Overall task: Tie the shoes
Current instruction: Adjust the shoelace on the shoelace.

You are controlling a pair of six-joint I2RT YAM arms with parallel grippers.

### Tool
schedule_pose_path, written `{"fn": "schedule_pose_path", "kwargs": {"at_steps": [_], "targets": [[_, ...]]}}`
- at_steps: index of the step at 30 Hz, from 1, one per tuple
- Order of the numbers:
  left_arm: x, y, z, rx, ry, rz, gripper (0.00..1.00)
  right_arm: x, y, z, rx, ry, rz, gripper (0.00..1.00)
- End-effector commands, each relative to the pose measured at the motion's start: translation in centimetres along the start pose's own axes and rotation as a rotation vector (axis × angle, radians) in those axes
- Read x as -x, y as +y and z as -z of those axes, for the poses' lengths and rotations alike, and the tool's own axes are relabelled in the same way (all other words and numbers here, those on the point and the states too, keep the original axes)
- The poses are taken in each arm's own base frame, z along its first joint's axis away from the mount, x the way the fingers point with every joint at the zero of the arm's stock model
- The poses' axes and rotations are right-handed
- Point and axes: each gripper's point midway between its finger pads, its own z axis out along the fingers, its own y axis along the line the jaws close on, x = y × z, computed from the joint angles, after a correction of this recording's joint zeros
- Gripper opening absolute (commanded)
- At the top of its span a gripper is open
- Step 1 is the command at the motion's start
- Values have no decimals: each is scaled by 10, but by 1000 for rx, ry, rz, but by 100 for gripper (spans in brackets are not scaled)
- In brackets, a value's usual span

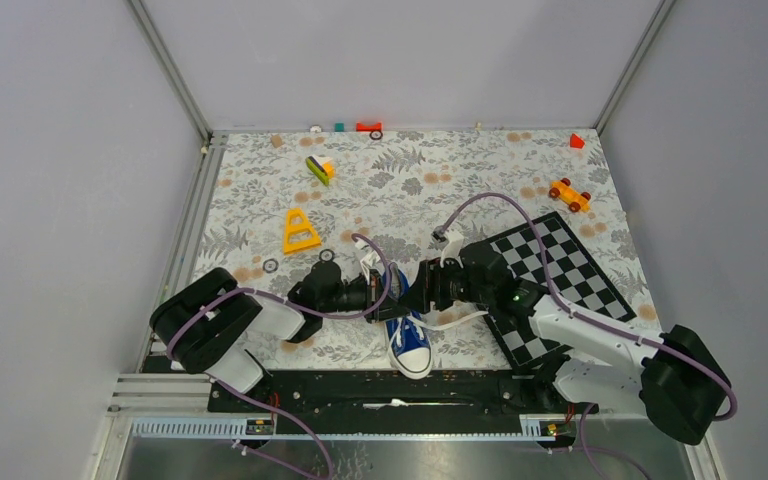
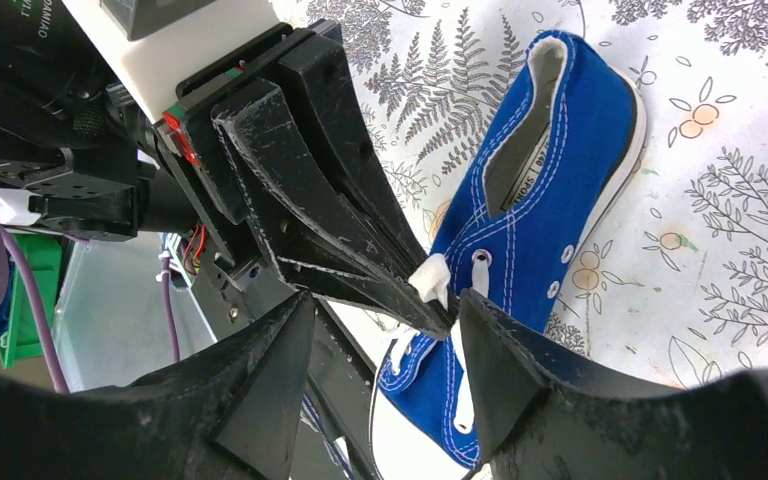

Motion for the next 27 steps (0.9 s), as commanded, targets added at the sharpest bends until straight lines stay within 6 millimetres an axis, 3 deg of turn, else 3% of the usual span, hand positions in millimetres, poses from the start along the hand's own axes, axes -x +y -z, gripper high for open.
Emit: {"fn": "schedule_pose_path", "kwargs": {"at_steps": [1,7,19,22,23,24,27], "targets": [[8,-12,5,-51,-25,-68,0,26,19,-5,67,-54,14,62],[9,-13,8,-54,-27,-82,0,23,10,-14,60,-46,-37,59],[9,-14,10,-56,-30,-89,0,18,12,-23,95,-13,-68,42],[10,-15,11,-60,-29,-91,0,18,11,-23,88,-16,-72,23],[10,-15,11,-59,-29,-91,0,17,9,-24,81,-14,-77,8],[9,-15,11,-57,-27,-91,0,17,8,-24,75,-14,-83,0],[10,-15,12,-49,-26,-100,2,16,11,-24,85,-6,-86,0]]}}
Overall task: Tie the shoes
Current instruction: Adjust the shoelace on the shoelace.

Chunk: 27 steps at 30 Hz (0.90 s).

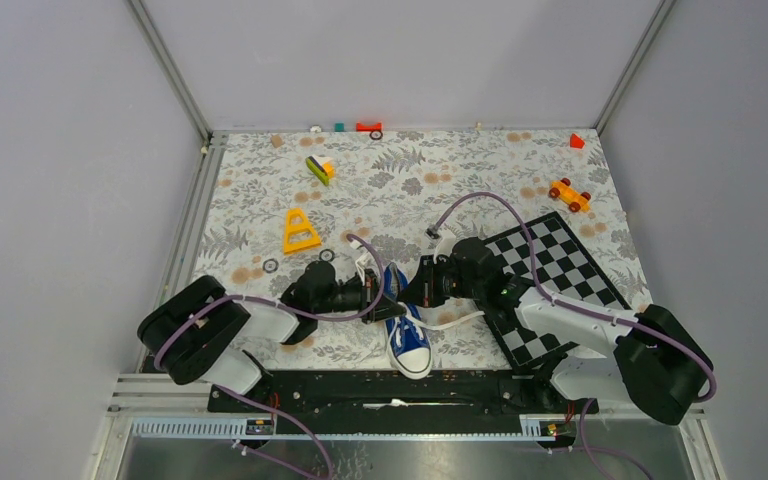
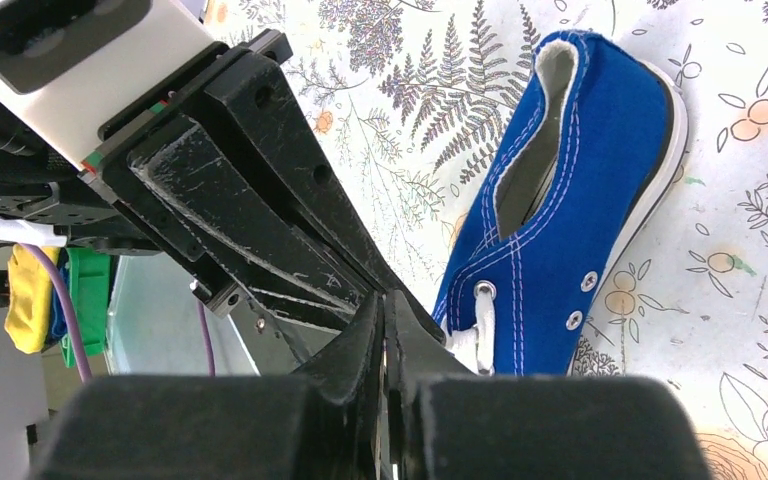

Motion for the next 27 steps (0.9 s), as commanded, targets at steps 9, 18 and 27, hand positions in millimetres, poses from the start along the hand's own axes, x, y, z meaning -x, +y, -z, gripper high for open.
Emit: {"fn": "schedule_pose_path", "kwargs": {"at_steps": [9,18,27], "targets": [[4,2,17,86,2,-90,42,16,19,-3,73,-18,4,0],[5,6,32,153,-56,-100,44,15,21,-5,77,-12,3,0],[11,2,24,147,-128,-160,42,23,24,-3,66,-31,19,0]]}}
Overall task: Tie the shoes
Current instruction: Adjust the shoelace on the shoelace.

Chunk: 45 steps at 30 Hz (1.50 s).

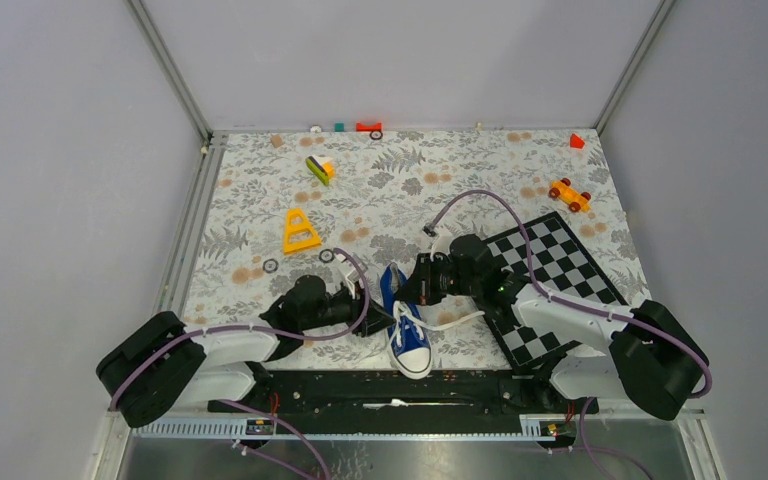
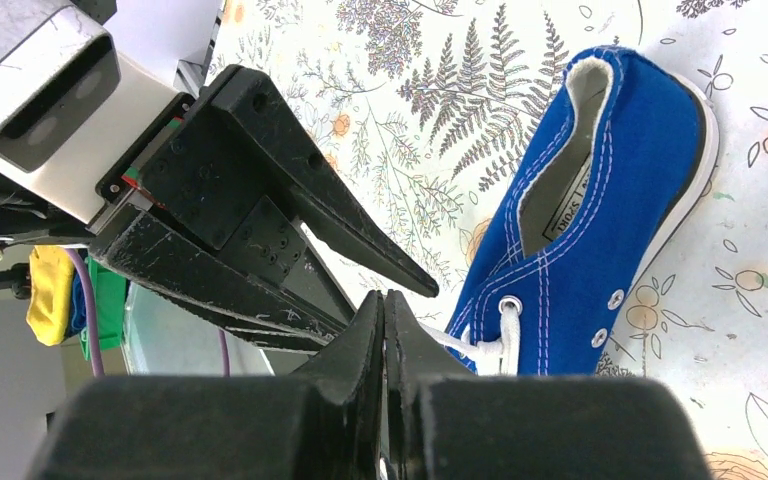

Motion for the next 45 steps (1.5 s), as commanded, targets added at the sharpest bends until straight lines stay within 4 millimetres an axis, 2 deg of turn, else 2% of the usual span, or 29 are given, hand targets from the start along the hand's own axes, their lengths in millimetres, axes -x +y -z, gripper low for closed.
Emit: {"fn": "schedule_pose_path", "kwargs": {"at_steps": [1,10,18,34,45], "targets": [[27,-6,-7,-25,-125,-70,41,23,19,2,38,-51,38,0],[26,-9,-12,-52,-108,-59,38,24,18,3,31,-54,43,0],[40,-9,-15,-48,-164,-73,38,23,19,1,40,-52,39,0],[45,-15,-32,-107,-164,-56,34,24,21,3,47,-54,40,0],[44,-17,-33,-127,-175,-42,35,23,21,3,46,-50,39,0]]}}
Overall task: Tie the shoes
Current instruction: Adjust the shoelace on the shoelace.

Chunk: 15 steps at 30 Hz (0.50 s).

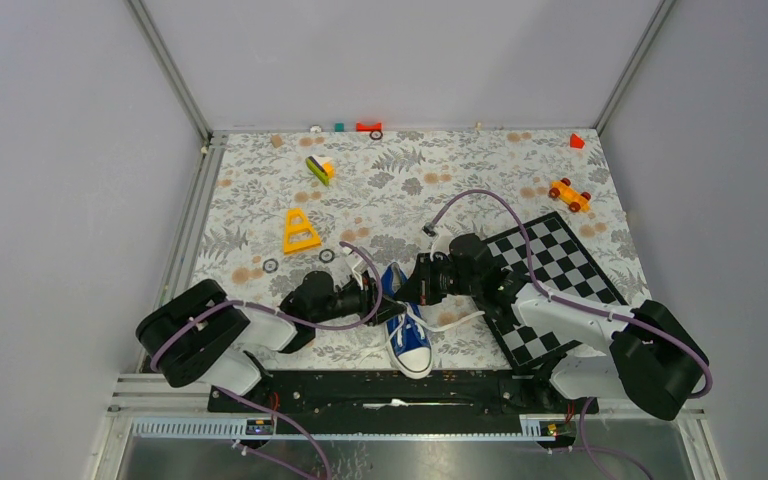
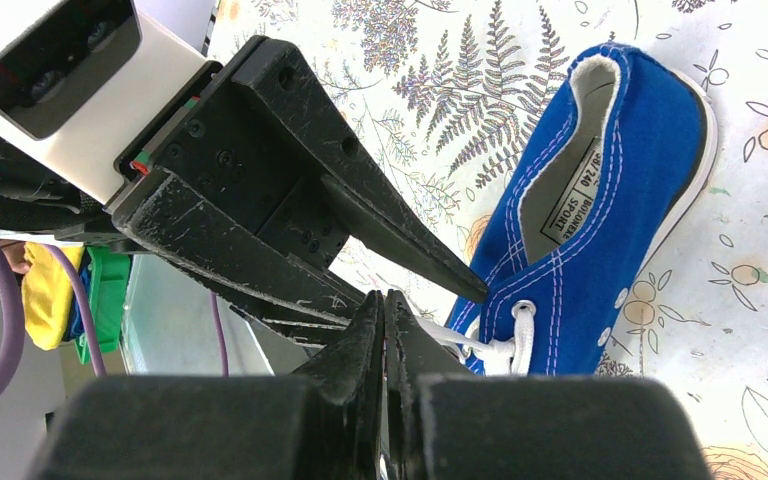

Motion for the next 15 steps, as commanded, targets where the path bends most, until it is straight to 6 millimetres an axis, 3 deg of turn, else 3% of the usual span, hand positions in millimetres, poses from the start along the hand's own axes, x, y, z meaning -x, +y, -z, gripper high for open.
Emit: {"fn": "schedule_pose_path", "kwargs": {"at_steps": [1,15], "targets": [[25,-19,-6,-79,-85,-41,37,21,20,2,53,-52,36,0],[25,-12,4,-33,-125,-51,44,21,21,1,60,-47,27,0]]}}
